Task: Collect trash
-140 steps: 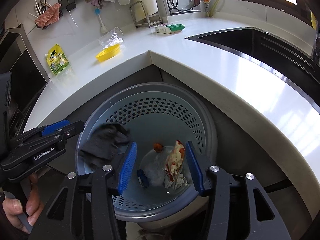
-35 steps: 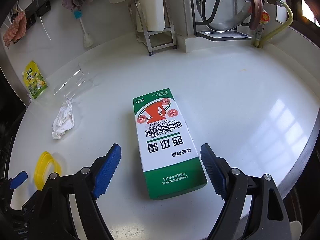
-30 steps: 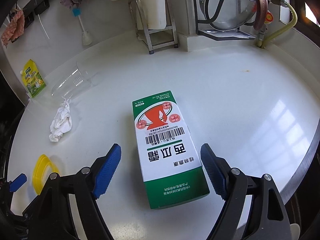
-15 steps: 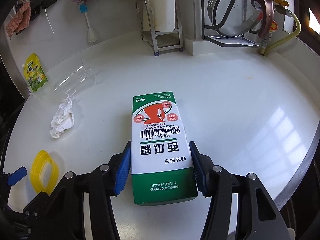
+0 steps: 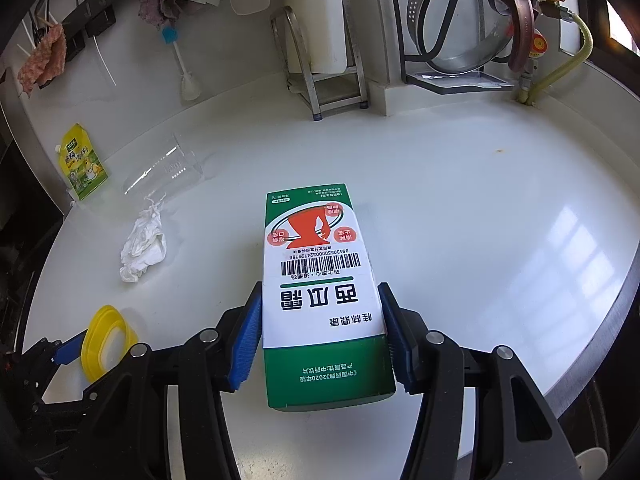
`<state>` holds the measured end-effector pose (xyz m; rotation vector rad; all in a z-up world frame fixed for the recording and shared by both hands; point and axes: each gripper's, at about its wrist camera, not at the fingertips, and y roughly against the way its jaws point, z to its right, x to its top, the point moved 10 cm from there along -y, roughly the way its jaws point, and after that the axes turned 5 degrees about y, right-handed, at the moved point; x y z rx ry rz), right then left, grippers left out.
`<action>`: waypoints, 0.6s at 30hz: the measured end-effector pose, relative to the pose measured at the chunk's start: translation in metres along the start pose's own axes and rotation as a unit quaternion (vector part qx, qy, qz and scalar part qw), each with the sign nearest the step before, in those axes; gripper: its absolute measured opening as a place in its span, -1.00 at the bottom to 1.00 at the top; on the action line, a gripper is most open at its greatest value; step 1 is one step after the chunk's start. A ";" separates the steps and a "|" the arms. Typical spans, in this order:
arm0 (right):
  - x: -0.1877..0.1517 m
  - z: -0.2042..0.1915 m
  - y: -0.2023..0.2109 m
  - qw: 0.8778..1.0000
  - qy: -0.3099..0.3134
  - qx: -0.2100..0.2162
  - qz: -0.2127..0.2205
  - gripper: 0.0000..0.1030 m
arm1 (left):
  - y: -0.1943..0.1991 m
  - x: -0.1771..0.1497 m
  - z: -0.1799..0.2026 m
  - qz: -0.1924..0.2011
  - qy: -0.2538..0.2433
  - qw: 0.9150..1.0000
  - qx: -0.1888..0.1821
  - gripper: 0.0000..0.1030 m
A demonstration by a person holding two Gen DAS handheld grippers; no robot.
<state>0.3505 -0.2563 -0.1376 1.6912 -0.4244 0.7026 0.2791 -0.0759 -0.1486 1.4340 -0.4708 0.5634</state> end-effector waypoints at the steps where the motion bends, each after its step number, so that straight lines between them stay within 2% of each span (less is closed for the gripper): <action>1: 0.000 0.000 0.001 1.000 -0.002 0.000 0.002 0.03 | 0.001 -0.001 -0.002 0.001 0.000 1.000 -0.001 0.31; 6: -0.006 -0.003 0.012 1.000 -0.005 -0.004 0.011 0.03 | 0.014 -0.006 -0.012 0.009 0.003 1.000 -0.001 0.31; 12: -0.023 -0.013 0.029 1.000 -0.004 -0.010 0.021 0.03 | 0.048 -0.007 -0.022 0.043 -0.005 0.999 0.009 0.31; 18: -0.045 -0.024 0.071 0.998 0.004 -0.022 0.053 0.03 | 0.079 -0.019 -0.024 0.059 -0.012 0.998 -0.015 0.31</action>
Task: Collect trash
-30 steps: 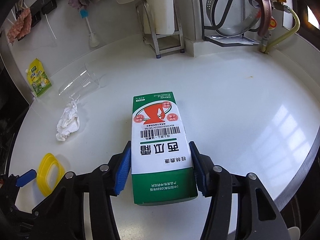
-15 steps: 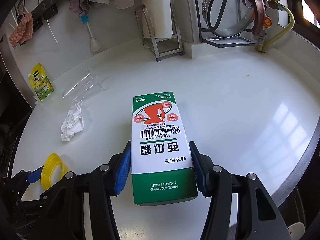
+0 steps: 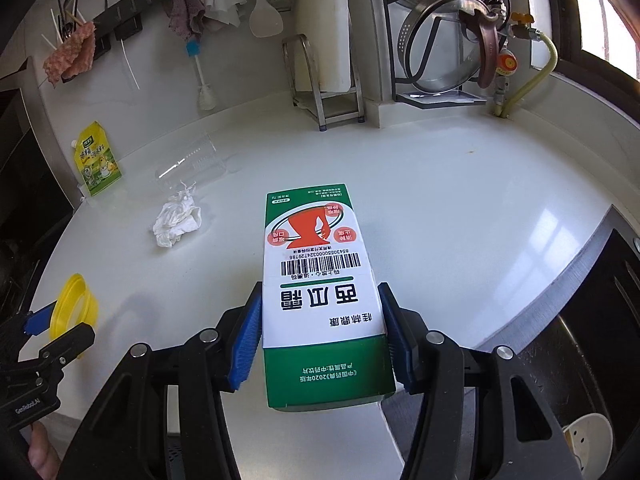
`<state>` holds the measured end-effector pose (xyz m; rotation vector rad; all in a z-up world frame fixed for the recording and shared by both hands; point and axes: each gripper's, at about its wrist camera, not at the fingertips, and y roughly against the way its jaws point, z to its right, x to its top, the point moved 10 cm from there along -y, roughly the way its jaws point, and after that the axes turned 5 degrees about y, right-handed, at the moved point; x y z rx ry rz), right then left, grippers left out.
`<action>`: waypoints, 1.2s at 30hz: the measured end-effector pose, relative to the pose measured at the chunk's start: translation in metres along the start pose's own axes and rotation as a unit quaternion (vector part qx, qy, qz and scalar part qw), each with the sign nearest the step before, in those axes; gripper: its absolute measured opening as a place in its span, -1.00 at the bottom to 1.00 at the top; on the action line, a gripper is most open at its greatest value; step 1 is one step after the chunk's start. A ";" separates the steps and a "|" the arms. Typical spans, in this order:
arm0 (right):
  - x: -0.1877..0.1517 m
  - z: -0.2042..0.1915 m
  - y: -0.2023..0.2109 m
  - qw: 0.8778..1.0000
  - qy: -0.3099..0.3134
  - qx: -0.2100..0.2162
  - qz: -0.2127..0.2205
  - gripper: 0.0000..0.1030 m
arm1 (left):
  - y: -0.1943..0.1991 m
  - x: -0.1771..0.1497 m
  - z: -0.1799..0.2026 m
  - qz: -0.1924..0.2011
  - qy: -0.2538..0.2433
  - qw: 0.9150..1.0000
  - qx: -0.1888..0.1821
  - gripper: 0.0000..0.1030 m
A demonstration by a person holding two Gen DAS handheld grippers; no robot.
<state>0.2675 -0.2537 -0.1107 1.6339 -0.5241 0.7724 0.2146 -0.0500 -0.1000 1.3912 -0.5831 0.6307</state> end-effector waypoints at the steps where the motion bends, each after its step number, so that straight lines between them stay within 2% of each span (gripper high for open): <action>1: -0.005 0.000 0.008 1.000 -0.005 -0.002 0.006 0.03 | 0.006 -0.002 0.000 0.004 -0.003 1.000 -0.004 0.31; 8: -0.057 -0.015 0.049 1.000 -0.030 -0.002 0.007 0.03 | 0.037 -0.025 -0.005 0.019 -0.027 0.999 -0.011 0.31; 14: -0.087 -0.048 0.095 0.998 -0.044 0.001 0.034 0.03 | 0.066 -0.043 -0.011 0.033 -0.037 0.999 -0.019 0.31; 19: -0.117 -0.071 0.119 0.997 -0.067 0.006 0.037 0.03 | 0.087 -0.059 -0.014 0.054 -0.050 0.997 -0.017 0.31; 23: -0.140 -0.079 0.141 0.995 -0.087 -0.003 0.041 0.03 | 0.100 -0.074 -0.013 0.059 -0.055 0.996 -0.030 0.31; 36: -0.205 -0.101 0.167 0.995 -0.102 -0.018 0.014 0.03 | 0.110 -0.131 0.000 0.031 -0.074 0.994 -0.069 0.31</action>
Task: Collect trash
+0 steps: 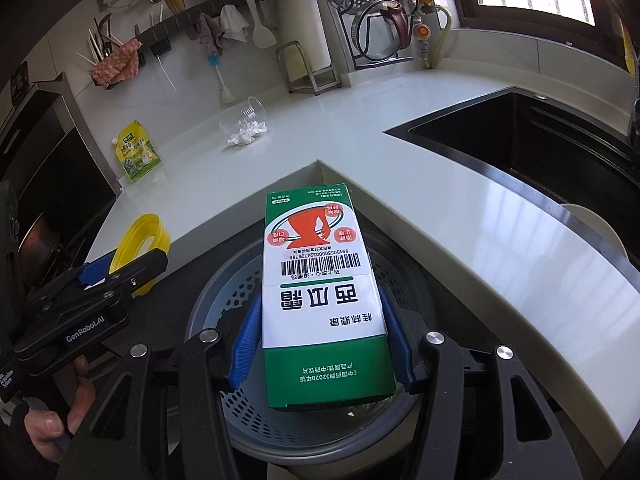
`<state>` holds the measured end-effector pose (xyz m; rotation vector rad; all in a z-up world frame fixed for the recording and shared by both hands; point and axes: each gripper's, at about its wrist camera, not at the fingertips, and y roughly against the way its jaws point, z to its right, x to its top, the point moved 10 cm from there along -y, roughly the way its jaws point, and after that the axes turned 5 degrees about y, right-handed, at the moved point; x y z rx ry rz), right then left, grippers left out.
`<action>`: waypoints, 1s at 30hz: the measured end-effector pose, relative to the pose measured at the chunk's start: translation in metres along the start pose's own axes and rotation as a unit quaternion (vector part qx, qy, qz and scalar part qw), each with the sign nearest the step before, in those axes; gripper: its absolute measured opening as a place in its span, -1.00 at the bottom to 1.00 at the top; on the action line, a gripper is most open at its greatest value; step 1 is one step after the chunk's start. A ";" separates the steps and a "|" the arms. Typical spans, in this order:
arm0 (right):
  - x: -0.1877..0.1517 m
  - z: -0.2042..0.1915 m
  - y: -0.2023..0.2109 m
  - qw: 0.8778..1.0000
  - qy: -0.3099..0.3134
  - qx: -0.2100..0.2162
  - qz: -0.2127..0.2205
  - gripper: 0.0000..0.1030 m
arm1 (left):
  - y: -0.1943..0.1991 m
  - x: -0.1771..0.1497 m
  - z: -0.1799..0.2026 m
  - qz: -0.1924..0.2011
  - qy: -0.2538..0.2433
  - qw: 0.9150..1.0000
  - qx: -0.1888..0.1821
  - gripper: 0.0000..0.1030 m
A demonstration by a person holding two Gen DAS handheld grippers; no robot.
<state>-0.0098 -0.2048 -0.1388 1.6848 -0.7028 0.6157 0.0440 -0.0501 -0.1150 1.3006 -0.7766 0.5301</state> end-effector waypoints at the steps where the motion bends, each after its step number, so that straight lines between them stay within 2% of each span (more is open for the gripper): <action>1: -0.003 -0.001 0.001 1.000 0.000 0.001 -0.002 0.03 | 0.001 -0.003 0.001 -0.002 0.000 1.000 -0.001 0.31; 15: -0.040 -0.004 0.008 1.000 0.014 -0.007 -0.022 0.03 | -0.001 -0.025 0.006 -0.024 0.001 1.000 0.006 0.31; 30: -0.053 0.000 0.000 0.999 0.016 -0.009 -0.043 0.03 | -0.015 -0.039 0.017 -0.044 -0.004 0.999 0.010 0.32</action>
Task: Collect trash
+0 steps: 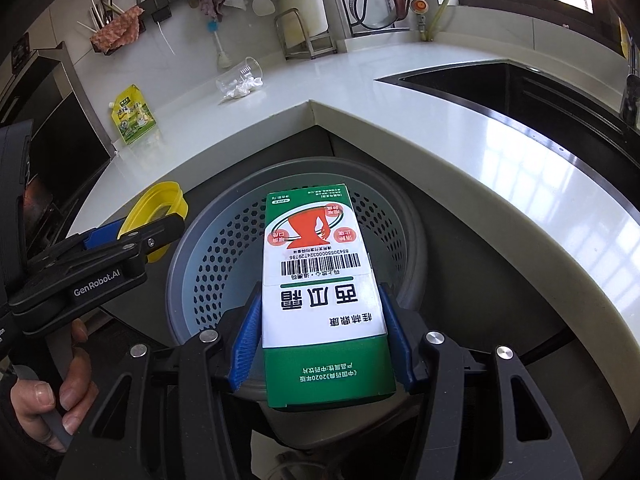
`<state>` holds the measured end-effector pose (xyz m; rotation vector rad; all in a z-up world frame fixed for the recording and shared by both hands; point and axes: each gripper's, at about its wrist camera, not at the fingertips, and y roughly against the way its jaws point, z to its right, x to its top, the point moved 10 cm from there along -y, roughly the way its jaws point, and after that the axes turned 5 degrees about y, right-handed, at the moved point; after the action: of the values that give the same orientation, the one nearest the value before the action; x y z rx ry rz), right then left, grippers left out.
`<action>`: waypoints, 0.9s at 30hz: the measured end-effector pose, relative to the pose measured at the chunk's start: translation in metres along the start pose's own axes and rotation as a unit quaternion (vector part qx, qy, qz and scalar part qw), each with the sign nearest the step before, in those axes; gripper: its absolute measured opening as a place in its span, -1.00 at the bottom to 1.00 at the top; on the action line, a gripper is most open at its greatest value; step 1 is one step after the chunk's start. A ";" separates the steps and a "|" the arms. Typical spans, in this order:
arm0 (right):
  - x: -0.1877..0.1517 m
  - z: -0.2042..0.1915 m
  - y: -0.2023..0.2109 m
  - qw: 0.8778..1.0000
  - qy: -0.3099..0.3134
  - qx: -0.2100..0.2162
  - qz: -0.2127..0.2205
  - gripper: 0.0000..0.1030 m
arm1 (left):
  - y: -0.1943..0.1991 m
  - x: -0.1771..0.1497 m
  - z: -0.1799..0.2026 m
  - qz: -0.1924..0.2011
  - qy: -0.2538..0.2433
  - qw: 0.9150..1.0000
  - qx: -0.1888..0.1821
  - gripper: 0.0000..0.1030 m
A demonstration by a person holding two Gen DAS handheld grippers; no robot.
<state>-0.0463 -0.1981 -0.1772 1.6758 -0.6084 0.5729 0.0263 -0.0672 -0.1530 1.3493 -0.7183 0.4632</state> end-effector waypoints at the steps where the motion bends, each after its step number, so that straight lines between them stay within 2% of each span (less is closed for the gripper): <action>1: 0.000 0.000 -0.001 1.000 0.000 0.000 -0.001 0.03 | -0.002 -0.001 0.000 -0.001 0.000 1.000 0.001 0.32; 7: -0.002 -0.004 -0.005 1.000 0.005 -0.001 -0.008 0.03 | -0.010 -0.009 0.001 -0.016 0.003 1.000 0.002 0.32; 27: 0.005 -0.007 -0.006 1.000 0.012 0.001 -0.006 0.04 | -0.009 -0.009 -0.005 -0.020 0.012 1.000 0.003 0.38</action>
<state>-0.0389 -0.1903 -0.1771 1.6708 -0.5799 0.5850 0.0274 -0.0633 -0.1662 1.3593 -0.6701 0.4500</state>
